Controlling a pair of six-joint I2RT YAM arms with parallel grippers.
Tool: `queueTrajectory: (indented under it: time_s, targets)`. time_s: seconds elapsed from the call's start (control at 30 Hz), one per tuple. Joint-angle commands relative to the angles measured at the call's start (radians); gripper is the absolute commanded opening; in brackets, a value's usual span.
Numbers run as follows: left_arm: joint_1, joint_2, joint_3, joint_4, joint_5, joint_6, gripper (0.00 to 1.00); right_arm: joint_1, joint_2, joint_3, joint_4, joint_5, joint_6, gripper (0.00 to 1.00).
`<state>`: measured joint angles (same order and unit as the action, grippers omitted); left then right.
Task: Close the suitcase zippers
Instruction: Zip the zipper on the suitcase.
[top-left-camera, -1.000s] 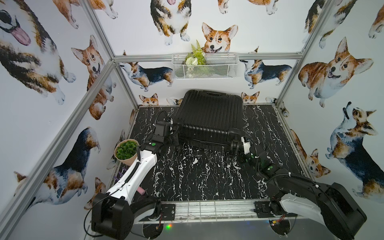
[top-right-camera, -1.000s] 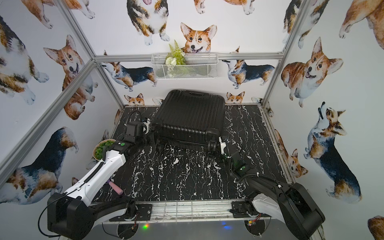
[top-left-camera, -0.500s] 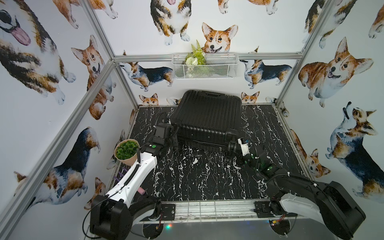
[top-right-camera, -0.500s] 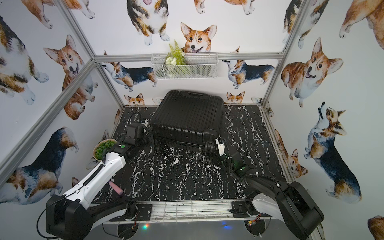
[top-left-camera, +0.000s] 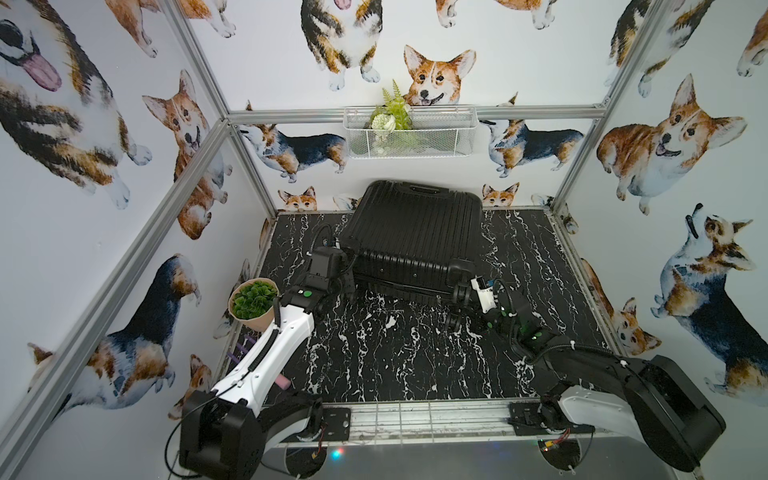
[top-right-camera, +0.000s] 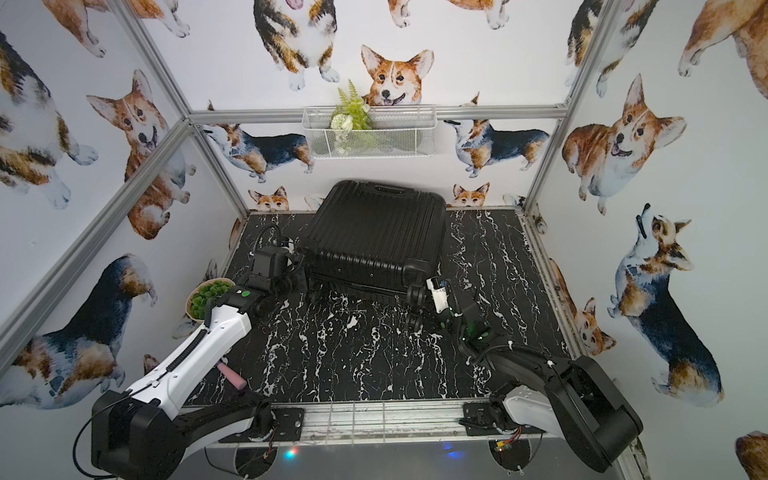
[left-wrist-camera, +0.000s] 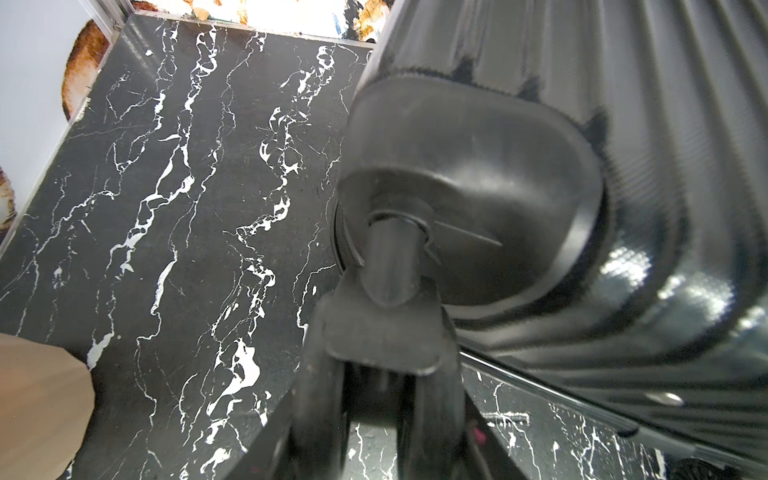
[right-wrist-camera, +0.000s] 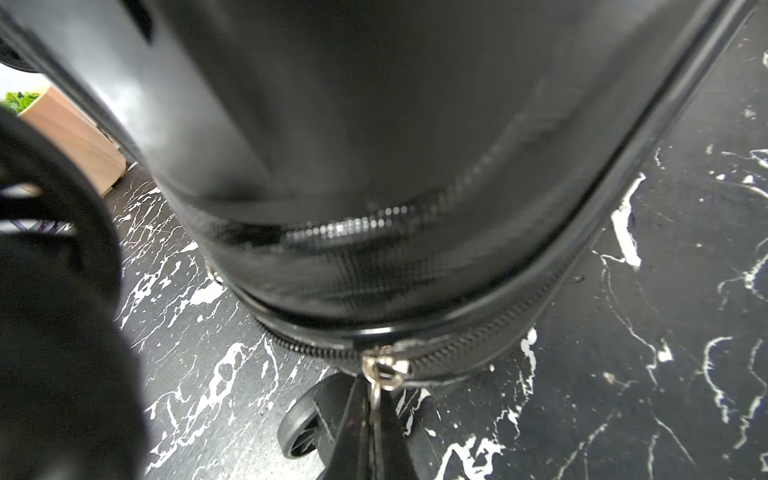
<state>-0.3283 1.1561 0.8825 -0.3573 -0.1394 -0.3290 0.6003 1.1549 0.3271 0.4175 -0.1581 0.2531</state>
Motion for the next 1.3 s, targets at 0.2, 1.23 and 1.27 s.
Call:
queueTrajectory:
  time_s: [0.2, 1.23, 1.27]
  targets:
    - [-0.027, -0.025, -0.006, 0.02, 0.174, -0.024, 0.28, 0.014, -0.109, -0.022, -0.015, 0.128, 0.006, 0.0]
    - [-0.144, -0.152, 0.055, -0.021, 0.134, 0.416, 0.78, 0.004, -0.154, -0.063, -0.029, 0.147, 0.003, 0.0]
    - [-0.145, -0.154, 0.062, -0.004, 0.183, 0.467, 0.78, 0.004, -0.153, -0.063, -0.027, 0.142, 0.003, 0.0]
